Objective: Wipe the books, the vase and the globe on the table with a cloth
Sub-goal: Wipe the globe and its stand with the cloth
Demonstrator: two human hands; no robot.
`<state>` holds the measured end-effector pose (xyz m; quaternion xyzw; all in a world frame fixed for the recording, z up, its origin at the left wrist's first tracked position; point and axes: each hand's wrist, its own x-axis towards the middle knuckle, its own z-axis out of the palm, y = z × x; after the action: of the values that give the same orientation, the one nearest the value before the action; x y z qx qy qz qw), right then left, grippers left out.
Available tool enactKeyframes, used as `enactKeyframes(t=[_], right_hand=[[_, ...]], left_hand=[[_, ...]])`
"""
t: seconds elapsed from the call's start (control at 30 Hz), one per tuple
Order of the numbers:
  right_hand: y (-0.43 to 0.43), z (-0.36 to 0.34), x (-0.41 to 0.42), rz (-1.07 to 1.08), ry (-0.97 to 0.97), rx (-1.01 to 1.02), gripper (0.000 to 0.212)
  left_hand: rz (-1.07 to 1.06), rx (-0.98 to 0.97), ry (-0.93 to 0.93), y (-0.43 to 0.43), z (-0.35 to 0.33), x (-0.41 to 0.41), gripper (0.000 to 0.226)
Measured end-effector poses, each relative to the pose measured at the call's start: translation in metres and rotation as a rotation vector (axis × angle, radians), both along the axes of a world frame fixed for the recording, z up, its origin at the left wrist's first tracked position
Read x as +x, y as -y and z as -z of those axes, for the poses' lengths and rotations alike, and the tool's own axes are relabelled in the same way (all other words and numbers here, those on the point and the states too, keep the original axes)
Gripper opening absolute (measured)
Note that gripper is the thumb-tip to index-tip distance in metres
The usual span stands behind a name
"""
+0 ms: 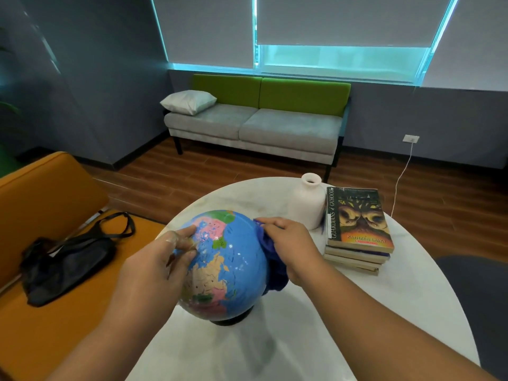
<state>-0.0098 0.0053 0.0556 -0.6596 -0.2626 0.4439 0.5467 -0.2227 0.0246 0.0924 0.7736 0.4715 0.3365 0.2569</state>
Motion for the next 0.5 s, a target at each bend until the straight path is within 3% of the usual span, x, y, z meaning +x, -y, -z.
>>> enactKeyframes(t=[0.4, 0.5], right_hand=[[0.069, 0.029, -0.015, 0.088, -0.066, 0.042, 0.023], [0.077, 0.028, -0.014, 0.067, -0.114, 0.01, 0.024]], left_hand=[[-0.1, -0.049, 0.098, -0.01, 0.003, -0.003, 0.026], [-0.12, -0.084, 0.085, -0.008, 0.0, -0.001, 0.016]])
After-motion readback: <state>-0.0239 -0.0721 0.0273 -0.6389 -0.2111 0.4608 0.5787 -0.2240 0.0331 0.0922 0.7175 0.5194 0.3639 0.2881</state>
